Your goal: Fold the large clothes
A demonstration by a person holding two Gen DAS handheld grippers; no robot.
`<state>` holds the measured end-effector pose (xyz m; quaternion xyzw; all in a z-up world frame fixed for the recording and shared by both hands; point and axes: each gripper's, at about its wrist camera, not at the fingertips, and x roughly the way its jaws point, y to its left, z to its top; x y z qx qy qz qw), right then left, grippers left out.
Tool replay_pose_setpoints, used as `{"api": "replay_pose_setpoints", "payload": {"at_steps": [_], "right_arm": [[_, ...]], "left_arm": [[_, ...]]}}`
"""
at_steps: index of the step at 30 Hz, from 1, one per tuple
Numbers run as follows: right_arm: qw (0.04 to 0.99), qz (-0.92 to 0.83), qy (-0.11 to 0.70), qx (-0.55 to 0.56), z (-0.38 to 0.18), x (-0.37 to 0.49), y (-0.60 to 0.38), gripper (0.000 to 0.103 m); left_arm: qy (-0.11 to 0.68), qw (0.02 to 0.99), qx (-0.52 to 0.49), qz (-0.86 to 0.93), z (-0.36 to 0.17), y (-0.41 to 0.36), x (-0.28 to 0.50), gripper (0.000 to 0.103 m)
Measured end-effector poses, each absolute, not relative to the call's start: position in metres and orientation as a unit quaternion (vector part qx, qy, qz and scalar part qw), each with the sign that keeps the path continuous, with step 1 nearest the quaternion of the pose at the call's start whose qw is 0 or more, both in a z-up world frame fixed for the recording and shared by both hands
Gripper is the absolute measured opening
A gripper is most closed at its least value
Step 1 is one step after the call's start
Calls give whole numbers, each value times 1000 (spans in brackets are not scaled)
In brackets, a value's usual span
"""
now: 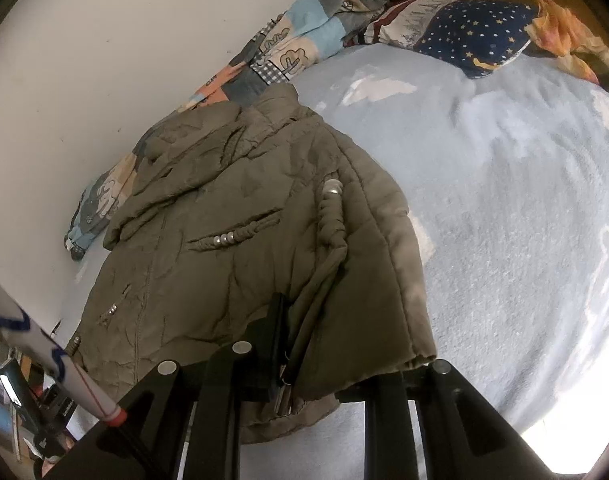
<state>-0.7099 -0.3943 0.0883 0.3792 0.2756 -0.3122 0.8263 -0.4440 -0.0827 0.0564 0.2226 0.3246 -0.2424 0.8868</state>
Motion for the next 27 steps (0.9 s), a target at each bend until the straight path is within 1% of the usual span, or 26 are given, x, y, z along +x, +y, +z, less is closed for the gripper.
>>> {"api": "replay_pose_setpoints", "payload": {"at_steps": [27], "right_arm": [[824, -316, 278, 380, 85, -711, -394, 20]], "left_arm": [[315, 886, 243, -239, 54, -86, -447, 36]]}}
